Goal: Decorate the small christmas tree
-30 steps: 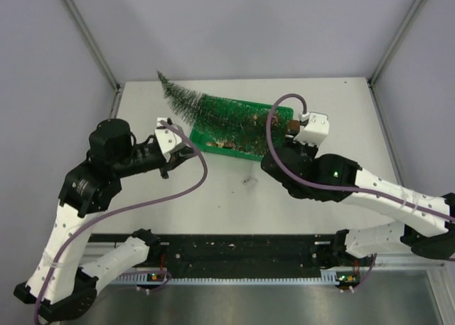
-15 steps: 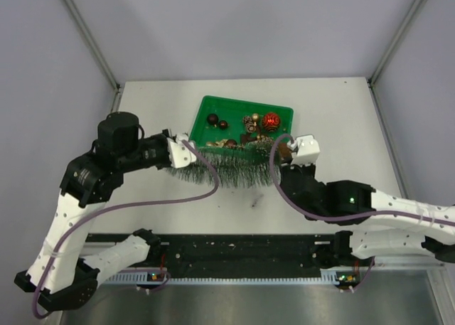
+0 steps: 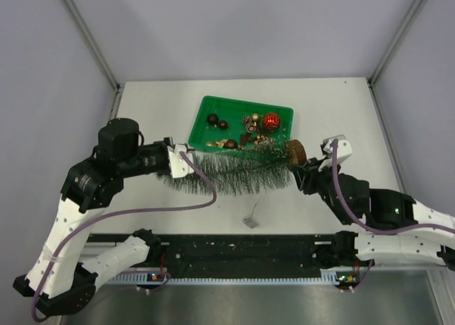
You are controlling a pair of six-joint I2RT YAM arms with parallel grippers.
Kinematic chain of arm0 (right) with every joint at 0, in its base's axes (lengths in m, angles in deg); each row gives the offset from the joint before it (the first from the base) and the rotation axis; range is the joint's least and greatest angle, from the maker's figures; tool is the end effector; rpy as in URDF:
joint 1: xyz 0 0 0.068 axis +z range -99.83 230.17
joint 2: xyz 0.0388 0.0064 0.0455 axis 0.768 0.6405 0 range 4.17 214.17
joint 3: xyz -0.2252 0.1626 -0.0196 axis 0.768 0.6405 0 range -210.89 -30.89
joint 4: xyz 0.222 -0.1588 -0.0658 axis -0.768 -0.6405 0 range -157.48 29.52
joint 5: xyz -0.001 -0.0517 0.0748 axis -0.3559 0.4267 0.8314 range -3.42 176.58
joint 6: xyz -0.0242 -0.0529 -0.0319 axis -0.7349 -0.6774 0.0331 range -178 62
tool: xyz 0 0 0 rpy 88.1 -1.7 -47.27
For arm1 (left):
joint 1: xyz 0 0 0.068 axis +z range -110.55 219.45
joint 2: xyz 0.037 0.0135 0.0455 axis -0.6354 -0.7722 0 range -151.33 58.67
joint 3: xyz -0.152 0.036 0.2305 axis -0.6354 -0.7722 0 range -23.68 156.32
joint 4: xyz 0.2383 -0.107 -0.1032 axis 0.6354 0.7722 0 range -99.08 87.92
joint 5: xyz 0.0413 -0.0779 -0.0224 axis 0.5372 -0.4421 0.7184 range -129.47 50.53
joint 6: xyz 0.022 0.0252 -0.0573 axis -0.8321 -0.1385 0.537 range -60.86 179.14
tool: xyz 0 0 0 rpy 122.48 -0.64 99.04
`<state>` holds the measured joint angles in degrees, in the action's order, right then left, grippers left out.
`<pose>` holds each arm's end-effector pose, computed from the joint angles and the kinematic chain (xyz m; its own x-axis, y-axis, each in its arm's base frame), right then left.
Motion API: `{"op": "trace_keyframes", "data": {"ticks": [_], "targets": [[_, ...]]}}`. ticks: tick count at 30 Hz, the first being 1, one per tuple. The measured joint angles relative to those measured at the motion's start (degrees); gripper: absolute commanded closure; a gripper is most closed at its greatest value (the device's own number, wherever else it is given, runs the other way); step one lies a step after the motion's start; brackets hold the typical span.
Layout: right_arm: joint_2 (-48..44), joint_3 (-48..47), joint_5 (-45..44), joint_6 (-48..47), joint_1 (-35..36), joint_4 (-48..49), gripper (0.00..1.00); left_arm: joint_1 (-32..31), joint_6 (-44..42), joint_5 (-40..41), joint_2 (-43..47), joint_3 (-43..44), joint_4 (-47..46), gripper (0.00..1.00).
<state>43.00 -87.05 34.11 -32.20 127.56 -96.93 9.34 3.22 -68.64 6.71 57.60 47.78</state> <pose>0.0725 0.1330 0.3843 -0.2519 0.0882 -0.9637 -0.3568 0.9172 0.1772 0.1277 -0.1036 0.4529 0.4483 0.5761 -0.6835 0.7863 0.1096 0.6081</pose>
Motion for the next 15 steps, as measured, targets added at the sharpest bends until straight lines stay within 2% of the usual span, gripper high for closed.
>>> {"op": "trace_keyframes", "data": {"ticks": [6, 10, 12, 15], "targets": [[-3.7, 1.9, -0.6, 1.7, 0.1, -1.3, 1.00, 0.2, 9.5, -3.6, -3.9, 4.9, 0.7, 0.93], [-5.7, 2.1, -1.6, 2.3, 0.1, -2.5, 1.00, 2.6, 14.7, -10.8, -7.6, 12.2, 5.7, 0.88], [-6.4, 2.1, -2.1, 2.4, 0.1, -3.0, 1.00, 4.2, 15.8, -14.6, -9.7, 16.3, 8.4, 0.80], [-7.4, 2.1, -2.8, 2.8, 0.1, -3.9, 1.00, 5.7, 16.2, -19.8, -12.6, 21.0, 12.4, 0.78]]}}
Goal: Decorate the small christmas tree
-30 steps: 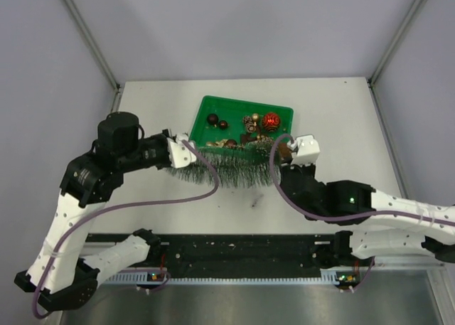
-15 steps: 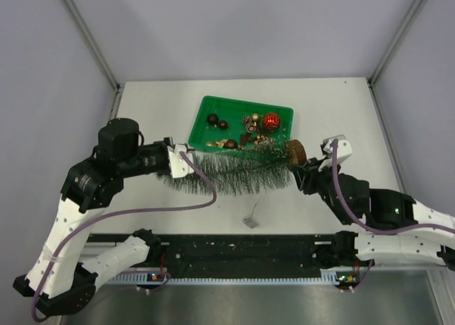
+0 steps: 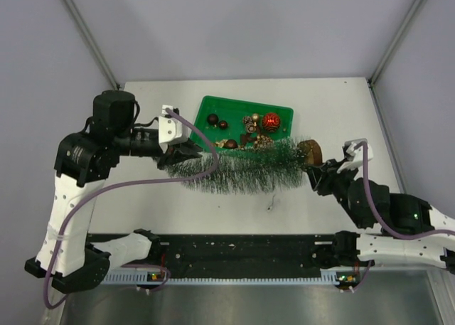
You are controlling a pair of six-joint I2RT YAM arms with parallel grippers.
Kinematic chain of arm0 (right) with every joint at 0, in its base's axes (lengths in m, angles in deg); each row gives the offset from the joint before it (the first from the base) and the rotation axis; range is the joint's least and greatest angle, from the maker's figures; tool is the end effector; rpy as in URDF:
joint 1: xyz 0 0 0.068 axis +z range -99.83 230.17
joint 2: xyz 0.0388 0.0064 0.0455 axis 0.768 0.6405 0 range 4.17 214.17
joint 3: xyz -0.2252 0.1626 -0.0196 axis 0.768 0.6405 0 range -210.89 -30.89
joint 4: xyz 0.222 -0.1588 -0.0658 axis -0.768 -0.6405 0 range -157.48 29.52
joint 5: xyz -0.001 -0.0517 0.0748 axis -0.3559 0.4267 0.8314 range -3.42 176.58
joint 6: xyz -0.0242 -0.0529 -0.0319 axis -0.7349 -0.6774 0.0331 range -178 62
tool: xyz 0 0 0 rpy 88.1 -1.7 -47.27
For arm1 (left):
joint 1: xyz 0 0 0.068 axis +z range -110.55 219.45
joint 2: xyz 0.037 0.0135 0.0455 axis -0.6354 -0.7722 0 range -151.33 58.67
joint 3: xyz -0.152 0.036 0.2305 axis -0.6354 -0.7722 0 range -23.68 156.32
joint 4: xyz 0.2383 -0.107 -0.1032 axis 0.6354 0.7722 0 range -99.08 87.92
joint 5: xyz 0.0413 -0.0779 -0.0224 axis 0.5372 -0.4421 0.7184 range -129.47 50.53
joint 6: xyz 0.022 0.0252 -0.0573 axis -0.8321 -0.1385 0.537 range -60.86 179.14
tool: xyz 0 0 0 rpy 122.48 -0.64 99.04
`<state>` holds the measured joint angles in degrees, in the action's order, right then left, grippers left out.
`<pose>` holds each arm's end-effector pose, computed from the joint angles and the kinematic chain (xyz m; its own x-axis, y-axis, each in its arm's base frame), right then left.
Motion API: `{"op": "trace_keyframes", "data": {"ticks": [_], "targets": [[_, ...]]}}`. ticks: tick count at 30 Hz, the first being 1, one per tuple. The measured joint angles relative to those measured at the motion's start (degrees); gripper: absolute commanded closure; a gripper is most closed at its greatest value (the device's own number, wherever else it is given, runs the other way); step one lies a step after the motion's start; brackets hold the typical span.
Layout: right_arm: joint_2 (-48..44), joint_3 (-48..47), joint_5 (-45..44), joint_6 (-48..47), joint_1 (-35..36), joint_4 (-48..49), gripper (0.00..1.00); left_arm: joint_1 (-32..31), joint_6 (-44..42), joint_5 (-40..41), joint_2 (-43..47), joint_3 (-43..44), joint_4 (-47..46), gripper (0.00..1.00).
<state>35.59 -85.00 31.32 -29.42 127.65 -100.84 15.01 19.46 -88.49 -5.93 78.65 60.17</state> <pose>0.0661 0.0986 0.3804 -0.2427 0.1644 -0.9561 -0.3079 0.9215 0.2366 0.1386 -0.1065 0.5105 0.1809 0.3778 -0.9081 0.9637 0.1165 0.2404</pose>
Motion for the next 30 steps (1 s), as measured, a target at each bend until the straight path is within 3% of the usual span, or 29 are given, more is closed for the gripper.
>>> {"op": "trace_keyframes", "data": {"ticks": [1, 2, 5, 6, 11, 15, 17, 18, 24, 30], "targets": [[-0.3, 0.0, -0.2, 0.0, 0.0, -0.2, 1.00, 0.1, 0.0, -1.3, -0.5, 0.4, 1.0, 0.78], [-0.7, 0.0, -0.3, 0.1, 0.0, -0.4, 1.00, 0.2, 0.0, -2.6, -0.8, 0.4, 2.4, 0.69], [-1.6, 0.0, -0.7, 0.1, 0.0, -1.2, 1.00, 0.4, 0.1, -4.6, -0.8, -0.2, 4.2, 0.60], [-2.0, 0.0, -0.7, 0.0, 0.0, -1.4, 1.00, 0.4, 0.3, -5.2, -0.6, -0.5, 4.4, 0.47], [-4.2, 0.0, -0.7, 0.0, 0.0, -2.2, 1.00, 1.0, 3.2, -5.4, 0.8, -1.3, 2.2, 0.42], [-5.1, 0.0, -1.0, 0.3, 0.0, -3.5, 1.00, 4.0, 10.0, -1.5, 4.8, -6.3, -9.5, 0.33], [-5.0, 0.0, -1.0, 0.9, 0.0, -4.3, 1.00, 5.4, 13.2, 1.8, 7.5, -9.4, -16.0, 0.07], [-4.7, 0.0, -1.1, 1.4, 0.0, -4.7, 1.00, 5.9, 14.6, 3.7, 8.7, -10.3, -18.9, 0.01], [-2.4, -0.4, -0.2, 3.2, 0.0, -6.0, 1.00, 6.6, 20.8, 15.6, 11.1, -9.9, -32.2, 0.01], [-1.6, -1.4, 1.9, 3.6, 0.0, -7.4, 1.00, 6.7, 21.9, 17.7, 9.1, -3.1, -34.5, 0.01]]}}
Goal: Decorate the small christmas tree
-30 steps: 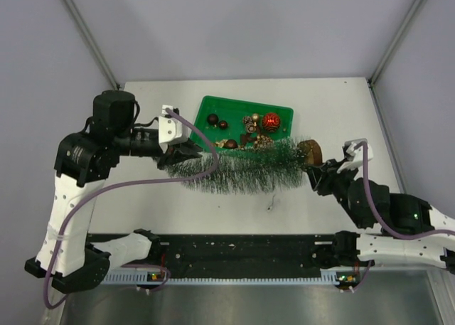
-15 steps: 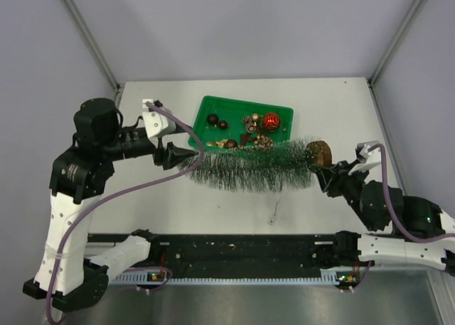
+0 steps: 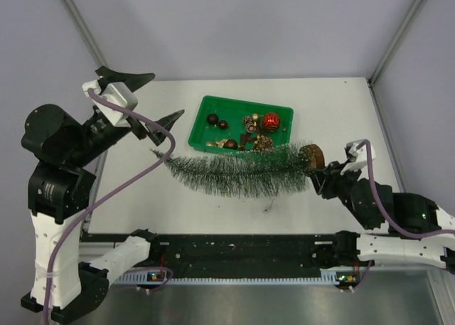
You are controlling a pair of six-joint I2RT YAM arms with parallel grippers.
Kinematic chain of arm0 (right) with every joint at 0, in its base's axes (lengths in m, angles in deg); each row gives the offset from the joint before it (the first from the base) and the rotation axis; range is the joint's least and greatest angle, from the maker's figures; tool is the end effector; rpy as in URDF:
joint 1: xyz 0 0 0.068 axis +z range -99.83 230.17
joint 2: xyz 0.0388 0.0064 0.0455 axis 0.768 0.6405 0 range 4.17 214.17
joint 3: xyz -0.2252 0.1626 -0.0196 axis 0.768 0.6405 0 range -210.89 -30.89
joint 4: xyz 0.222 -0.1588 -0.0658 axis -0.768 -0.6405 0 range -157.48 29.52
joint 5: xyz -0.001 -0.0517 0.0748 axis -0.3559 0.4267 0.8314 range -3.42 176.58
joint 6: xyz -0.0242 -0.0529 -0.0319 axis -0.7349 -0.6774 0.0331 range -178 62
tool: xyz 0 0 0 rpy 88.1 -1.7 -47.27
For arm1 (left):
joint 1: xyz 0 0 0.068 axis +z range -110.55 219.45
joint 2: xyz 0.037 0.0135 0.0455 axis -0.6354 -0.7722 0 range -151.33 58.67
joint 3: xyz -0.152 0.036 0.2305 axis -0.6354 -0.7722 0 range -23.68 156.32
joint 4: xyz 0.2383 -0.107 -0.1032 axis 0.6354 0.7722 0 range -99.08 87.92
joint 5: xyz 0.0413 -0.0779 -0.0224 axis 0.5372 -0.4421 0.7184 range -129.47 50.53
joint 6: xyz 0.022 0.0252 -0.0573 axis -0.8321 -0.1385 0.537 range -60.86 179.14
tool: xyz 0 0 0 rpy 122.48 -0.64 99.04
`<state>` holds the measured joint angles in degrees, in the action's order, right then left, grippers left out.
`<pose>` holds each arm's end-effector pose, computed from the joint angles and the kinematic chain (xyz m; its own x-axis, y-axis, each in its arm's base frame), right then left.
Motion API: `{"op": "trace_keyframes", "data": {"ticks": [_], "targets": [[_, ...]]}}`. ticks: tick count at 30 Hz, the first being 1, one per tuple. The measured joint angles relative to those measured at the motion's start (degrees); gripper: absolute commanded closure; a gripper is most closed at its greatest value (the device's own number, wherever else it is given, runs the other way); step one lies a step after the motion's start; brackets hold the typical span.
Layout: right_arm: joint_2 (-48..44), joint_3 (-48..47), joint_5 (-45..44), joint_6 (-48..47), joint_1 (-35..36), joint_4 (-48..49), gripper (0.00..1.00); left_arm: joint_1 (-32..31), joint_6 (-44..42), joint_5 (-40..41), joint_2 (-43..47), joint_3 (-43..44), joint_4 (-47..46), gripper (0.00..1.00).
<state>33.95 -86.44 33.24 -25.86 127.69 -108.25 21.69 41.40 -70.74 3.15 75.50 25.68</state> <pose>0.0620 0.0852 0.3775 -0.2932 0.1451 -0.9450 -0.3144 0.9188 0.2386 0.1209 -0.0673 0.5811 0.3685 0.1555 -0.9165 0.6686 0.6407 0.3775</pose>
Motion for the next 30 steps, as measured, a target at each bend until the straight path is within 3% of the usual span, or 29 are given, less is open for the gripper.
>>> {"op": "trace_keyframes", "data": {"ticks": [10, 17, 24, 27, 30], "targets": [[5.6, -7.0, 4.2, 1.6, 0.0, -3.9, 1.00, 0.0, 1.6, -5.7, -4.6, 11.0, 2.1, 0.01], [7.3, -12.7, 5.2, 4.9, 0.0, -7.0, 1.00, 0.3, 6.9, 4.3, -4.4, 10.8, 0.9, 0.01], [11.6, -20.9, -1.3, 15.4, 0.0, -13.7, 1.00, 0.5, 13.0, 16.7, -3.7, 9.3, -3.5, 0.01], [15.8, -25.0, -3.4, 17.9, -1.2, -15.8, 1.00, 0.6, 14.8, 15.1, -1.9, 5.9, -4.9, 0.01], [21.4, -28.3, -0.1, 17.8, -9.0, -14.1, 1.00, 0.6, 15.6, 7.9, 0.5, 1.9, -6.2, 0.01]]}}
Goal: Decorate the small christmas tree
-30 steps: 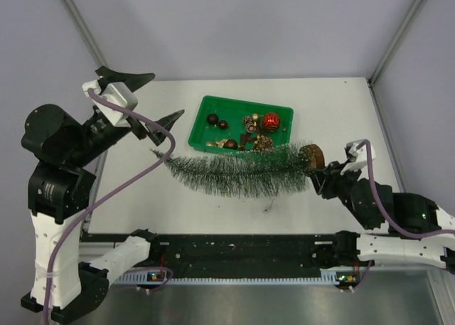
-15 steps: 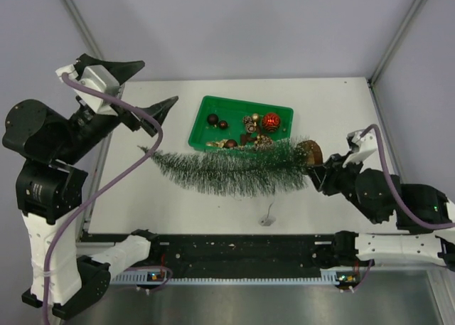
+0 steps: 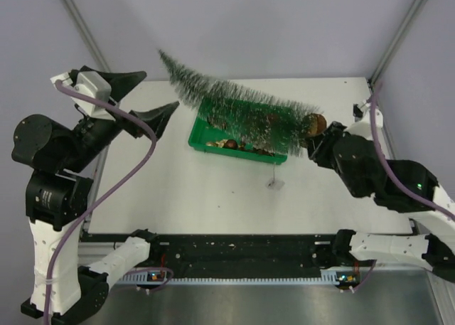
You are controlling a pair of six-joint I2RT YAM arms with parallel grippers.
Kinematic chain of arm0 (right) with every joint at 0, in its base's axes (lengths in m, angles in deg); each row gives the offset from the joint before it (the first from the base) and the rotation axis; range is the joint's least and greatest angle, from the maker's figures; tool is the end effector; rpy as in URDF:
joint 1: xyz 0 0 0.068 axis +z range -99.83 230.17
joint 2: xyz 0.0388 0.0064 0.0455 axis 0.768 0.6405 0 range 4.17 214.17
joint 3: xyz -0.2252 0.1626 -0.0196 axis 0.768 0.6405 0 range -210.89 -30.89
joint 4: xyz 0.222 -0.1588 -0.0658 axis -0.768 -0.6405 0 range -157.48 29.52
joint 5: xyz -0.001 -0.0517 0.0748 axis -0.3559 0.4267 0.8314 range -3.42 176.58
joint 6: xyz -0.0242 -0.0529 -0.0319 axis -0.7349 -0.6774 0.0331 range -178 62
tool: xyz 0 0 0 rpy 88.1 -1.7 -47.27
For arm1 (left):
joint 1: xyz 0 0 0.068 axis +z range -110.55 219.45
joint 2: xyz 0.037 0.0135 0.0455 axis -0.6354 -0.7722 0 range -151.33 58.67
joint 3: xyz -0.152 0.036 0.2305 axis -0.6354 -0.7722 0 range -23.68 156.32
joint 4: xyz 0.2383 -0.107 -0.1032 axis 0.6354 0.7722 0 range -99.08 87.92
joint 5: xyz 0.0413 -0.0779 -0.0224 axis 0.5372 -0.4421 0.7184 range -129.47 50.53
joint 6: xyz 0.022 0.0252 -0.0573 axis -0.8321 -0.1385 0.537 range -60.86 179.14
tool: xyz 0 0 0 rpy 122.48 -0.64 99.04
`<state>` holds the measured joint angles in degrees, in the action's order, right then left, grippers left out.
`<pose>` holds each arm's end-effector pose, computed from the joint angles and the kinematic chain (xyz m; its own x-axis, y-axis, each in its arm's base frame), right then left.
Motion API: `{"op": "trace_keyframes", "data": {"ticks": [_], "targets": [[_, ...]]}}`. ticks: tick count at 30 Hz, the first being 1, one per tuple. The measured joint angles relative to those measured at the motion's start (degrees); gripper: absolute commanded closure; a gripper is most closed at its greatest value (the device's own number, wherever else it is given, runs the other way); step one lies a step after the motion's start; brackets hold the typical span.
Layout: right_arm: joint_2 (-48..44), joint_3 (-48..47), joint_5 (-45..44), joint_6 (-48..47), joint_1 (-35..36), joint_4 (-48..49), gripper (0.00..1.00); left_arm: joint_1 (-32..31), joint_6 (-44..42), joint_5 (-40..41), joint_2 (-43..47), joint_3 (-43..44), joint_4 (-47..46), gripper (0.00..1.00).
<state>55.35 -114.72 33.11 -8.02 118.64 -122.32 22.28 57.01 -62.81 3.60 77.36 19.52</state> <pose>0.0885 0.1091 0.4661 -0.3420 0.3751 -0.8616 -0.0534 0.9076 0.4164 0.1122 -0.0564 0.6039 0.3084 -0.0595 -0.9494 0.6212 0.7684 0.1536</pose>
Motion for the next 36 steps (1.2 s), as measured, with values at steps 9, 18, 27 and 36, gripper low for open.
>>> {"op": "trace_keyframes", "data": {"ticks": [9, 18, 27, 36], "targets": [[8.8, 13.2, 38.3, -1.4, -32.7, 20.4, 1.00, 0.0, -1.4, -17.7, 4.8, -7.5, 3.1, 0.01], [9.9, 24.0, 70.4, -0.6, -40.8, 36.5, 1.00, 0.0, -5.7, -17.5, 12.4, -24.6, 10.0, 0.04], [10.2, 31.4, 88.6, -0.4, -41.4, 43.0, 1.00, 0.0, -5.4, -6.2, 17.4, -31.5, 7.6, 0.07], [14.5, 38.2, 100.2, 0.9, -41.5, 51.8, 1.00, 0.2, -9.1, -8.9, 16.9, -28.3, 6.3, 0.15]]}}
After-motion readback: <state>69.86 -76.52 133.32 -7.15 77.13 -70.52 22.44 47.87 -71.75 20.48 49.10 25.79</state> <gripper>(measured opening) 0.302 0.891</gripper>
